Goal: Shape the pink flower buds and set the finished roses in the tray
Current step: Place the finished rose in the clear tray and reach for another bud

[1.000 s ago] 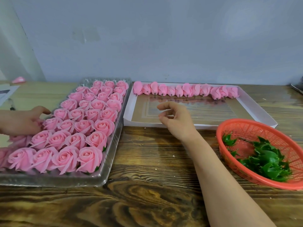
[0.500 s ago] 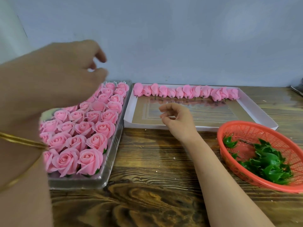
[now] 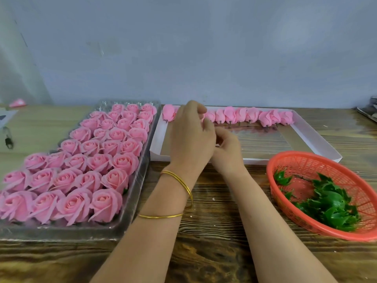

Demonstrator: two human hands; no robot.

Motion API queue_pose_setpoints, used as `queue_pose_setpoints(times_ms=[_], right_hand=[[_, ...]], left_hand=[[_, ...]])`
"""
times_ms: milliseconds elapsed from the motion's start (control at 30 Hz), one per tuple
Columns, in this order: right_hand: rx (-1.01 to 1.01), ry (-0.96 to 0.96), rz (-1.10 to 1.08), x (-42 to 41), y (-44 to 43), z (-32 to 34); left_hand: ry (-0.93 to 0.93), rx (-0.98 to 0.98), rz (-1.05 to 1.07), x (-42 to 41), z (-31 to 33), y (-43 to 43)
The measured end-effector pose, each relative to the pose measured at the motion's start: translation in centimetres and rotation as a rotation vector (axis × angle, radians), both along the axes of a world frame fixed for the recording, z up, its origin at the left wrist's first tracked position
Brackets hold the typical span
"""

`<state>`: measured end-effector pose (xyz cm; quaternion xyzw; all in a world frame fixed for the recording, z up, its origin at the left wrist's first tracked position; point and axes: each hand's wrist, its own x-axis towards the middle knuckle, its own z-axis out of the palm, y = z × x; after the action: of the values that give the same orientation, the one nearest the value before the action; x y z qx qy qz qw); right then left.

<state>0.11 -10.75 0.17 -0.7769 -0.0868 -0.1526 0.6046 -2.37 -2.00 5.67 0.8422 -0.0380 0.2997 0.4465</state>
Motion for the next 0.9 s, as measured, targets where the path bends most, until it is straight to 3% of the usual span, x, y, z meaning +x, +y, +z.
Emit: queue_pose_setpoints(times_ms=[167,667,900], right_hand=[[0.034,0.004,-0.104,0.2,0.0,0.2],[0.353,-0.045,-0.445,2.5,-2.3,3.6],[0.265,-0.01,-0.56,6.5,-6.8,8.3]], left_hand=[[-0.035,-0.116,0.016,1.3,-3.9,0.0],[-0.028,-0.052,-0.02,1.7,-7.3,-0.1],[-0.025,-0.024,-0.03,1.6,-7.6,-0.2]])
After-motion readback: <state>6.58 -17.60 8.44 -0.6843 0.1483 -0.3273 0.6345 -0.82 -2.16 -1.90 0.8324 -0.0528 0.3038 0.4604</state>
